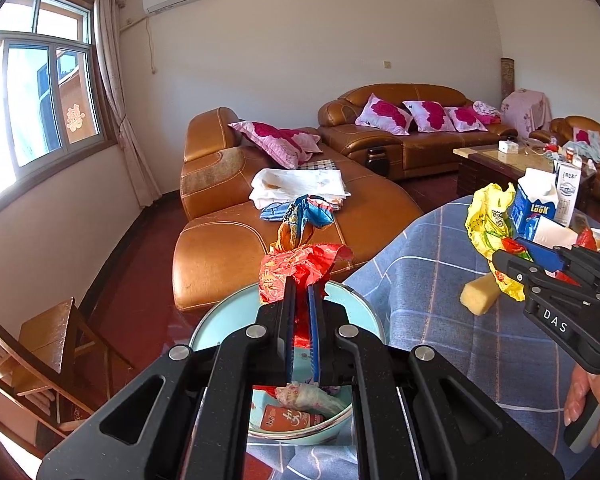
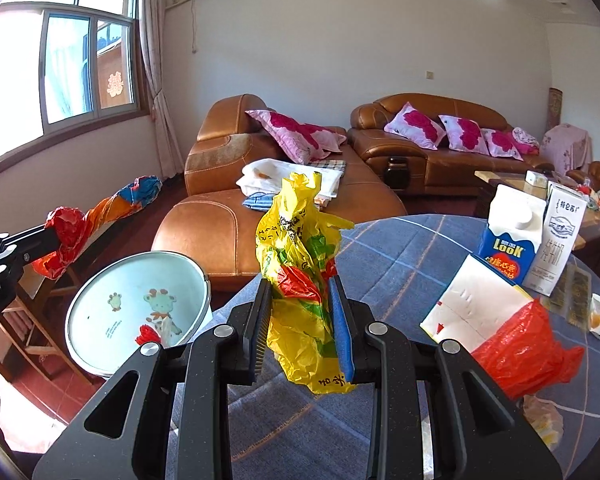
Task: Collect trash
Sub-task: 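Carry the red wrapper and yellow bag over the blue bin and open both grippers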
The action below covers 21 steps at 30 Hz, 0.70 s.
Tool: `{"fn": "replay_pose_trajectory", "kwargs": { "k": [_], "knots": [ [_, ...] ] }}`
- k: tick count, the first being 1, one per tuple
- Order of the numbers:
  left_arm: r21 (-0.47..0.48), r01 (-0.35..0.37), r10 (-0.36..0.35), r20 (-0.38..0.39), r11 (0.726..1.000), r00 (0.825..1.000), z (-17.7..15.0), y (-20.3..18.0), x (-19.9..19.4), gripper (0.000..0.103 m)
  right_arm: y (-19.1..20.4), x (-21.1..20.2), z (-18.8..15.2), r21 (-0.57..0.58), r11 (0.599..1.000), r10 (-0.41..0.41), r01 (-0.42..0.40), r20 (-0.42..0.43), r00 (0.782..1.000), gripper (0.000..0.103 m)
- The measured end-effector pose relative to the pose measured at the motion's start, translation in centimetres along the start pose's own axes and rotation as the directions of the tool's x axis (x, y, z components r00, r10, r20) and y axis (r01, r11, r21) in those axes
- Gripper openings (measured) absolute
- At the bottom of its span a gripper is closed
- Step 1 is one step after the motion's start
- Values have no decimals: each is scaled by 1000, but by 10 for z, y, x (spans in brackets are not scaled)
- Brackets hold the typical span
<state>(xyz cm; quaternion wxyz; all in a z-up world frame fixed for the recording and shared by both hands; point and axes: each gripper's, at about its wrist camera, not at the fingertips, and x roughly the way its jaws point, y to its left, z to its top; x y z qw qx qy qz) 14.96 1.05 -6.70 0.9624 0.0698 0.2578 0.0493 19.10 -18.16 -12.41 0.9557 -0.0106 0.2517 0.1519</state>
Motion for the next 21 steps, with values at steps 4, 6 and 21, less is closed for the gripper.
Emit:
{"fn": "replay_pose_trajectory", "kwargs": {
  "k": [4, 6, 21],
  "knots": [
    [-12, -28, 28, -6, 1000, 1000, -1, 4, 3, 6, 8, 8, 2, -15, 1000, 20, -19, 2, 1000, 29],
    [-15, -44, 44, -7, 999, 999, -2, 7, 4, 6, 11, 11, 4, -24, 999, 30, -30, 3, 1000, 29],
    [-45, -120, 120, 1, 992, 993, 1, 31, 4, 6, 35, 38, 16, -62, 995, 74, -74, -9, 997, 29]
  ]
}}
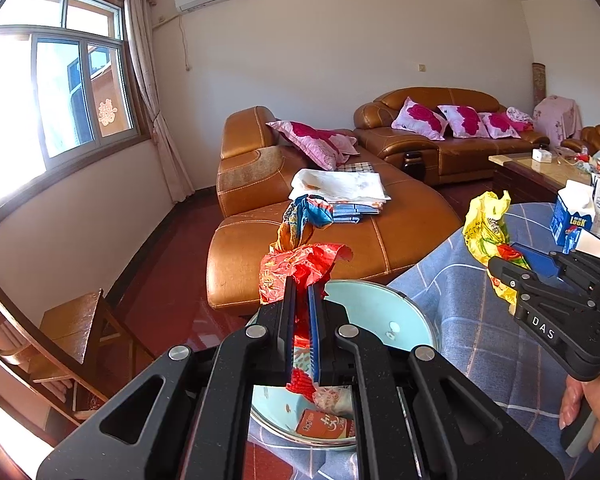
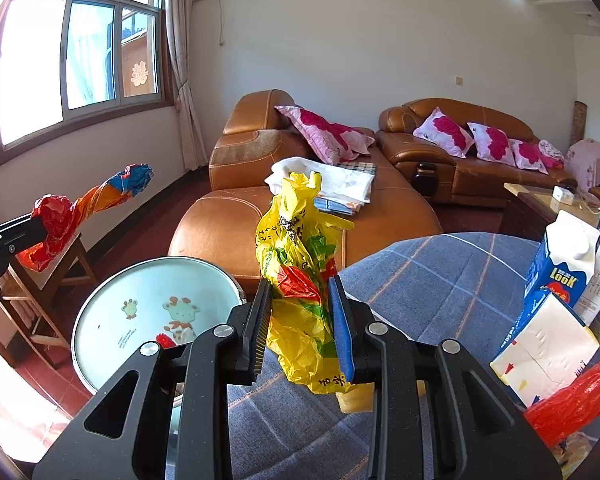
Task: Collect trash
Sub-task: 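Carry the red wrapper and yellow bag over the blue bin and open both grippers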
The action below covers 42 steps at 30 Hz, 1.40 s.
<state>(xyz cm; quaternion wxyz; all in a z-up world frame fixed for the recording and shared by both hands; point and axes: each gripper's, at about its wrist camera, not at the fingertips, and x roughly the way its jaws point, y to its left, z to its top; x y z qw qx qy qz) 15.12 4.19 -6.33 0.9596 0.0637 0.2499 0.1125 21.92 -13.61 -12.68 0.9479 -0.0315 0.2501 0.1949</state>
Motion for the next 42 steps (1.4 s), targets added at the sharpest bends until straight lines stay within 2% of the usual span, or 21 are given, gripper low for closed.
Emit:
{"fn": "replay_pose_trajectory", "kwargs": {
  "k": [15, 25, 42],
  "knots": [
    [-2, -77, 77, 31, 997, 997, 0, 4, 0, 6, 27, 16, 4, -84, 995, 54, -54, -1, 999, 29],
    [12, -92, 92, -4, 996, 996, -4, 1, 9, 6, 39, 20, 4, -129, 987, 99, -101, -18, 995, 30],
    [20, -118, 119, -41, 993, 992, -6, 4, 18, 6, 47, 19, 3, -162, 981, 104, -106, -20, 994, 30]
  ]
}}
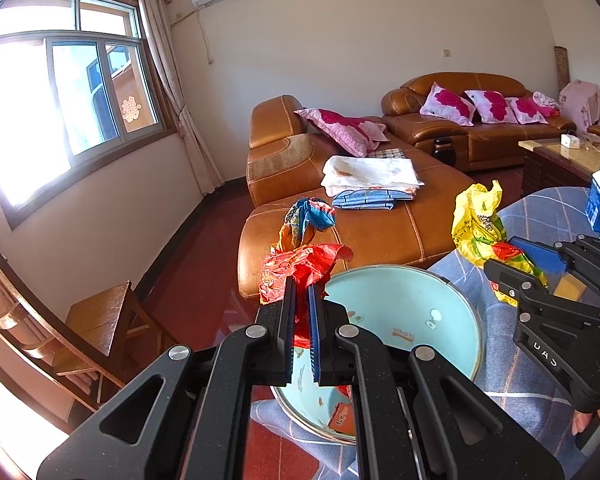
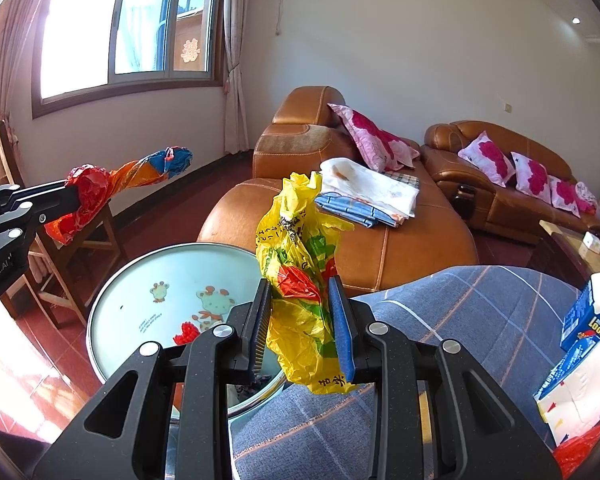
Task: Collect trash
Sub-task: 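Carry the red wrapper and yellow bag over the blue bin and open both grippers, then move both open grippers from the bin back toward the table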
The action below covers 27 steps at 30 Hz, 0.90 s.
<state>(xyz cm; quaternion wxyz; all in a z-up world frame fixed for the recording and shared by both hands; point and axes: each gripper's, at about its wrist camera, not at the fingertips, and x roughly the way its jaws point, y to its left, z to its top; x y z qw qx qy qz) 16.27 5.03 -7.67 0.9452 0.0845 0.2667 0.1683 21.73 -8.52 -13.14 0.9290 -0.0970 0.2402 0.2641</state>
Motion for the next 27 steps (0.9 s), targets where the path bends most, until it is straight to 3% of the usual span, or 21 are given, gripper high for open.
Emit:
{"fn": "replay_pose_trajectory", "kwargs": {
  "k": [13, 16, 19, 21, 27],
  "knots": [
    [5, 24, -24, -16, 1000, 1000, -1, 0, 5, 7, 4, 3, -1, -16, 1000, 14, -14, -2, 1000, 30],
    [4, 29, -29, -28, 1000, 999, -1, -1, 9, 11, 8, 4, -1, -36, 999, 38, -38, -10, 999, 33],
    [6, 27, -27, -34, 1000, 999, -3, 0, 10, 30, 10, 2, -2, -51, 998, 47, -47, -2, 999, 45],
    [7, 25, -25, -32, 1000, 999, -3, 0, 10, 31, 9, 1, -2, -47, 998, 41, -41, 4, 999, 53],
    [10, 22, -22, -35, 1000, 999, -5, -2, 11, 40, 5, 0, -2, -20, 999, 29, -29, 17, 999, 57]
  ]
}}
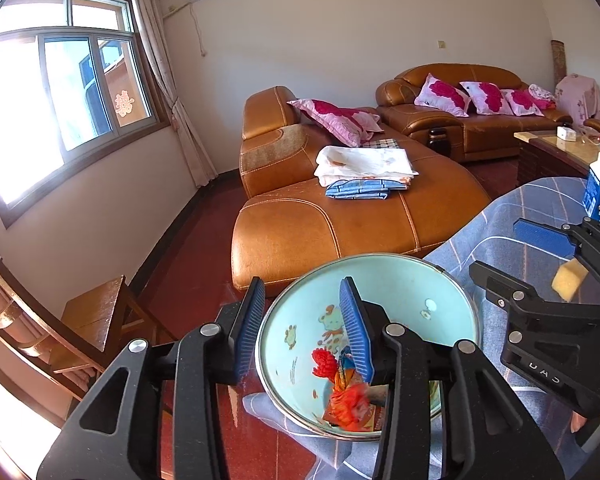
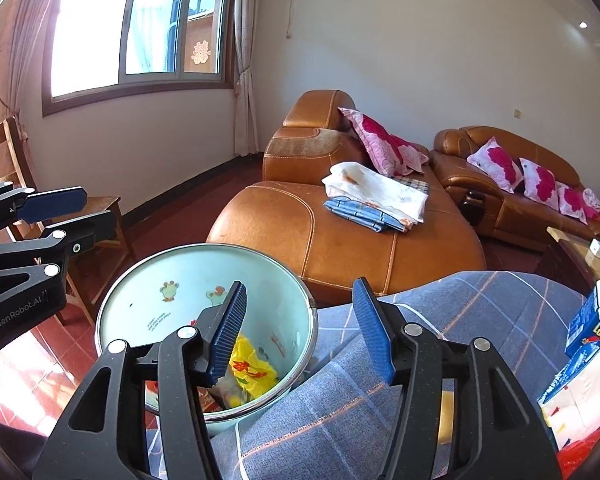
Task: Collect trash
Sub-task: 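Move both open grippers from the bin back toward the table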
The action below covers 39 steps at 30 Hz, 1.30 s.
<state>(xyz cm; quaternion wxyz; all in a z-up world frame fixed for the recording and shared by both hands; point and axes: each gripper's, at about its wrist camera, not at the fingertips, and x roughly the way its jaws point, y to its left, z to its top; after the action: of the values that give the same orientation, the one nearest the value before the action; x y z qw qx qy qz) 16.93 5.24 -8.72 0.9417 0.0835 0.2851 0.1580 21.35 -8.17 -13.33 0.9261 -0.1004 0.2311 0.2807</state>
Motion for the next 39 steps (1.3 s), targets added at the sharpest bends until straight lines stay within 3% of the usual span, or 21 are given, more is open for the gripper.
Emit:
{"fn": "replay_pose_trajectory", "kwargs": {
  "k": [39],
  "knots": [
    [-2, -2, 2, -15, 1000, 1000, -4, -1, 0, 49, 0, -7, 1, 2, 1000, -29, 29, 22, 999, 65]
  ]
}}
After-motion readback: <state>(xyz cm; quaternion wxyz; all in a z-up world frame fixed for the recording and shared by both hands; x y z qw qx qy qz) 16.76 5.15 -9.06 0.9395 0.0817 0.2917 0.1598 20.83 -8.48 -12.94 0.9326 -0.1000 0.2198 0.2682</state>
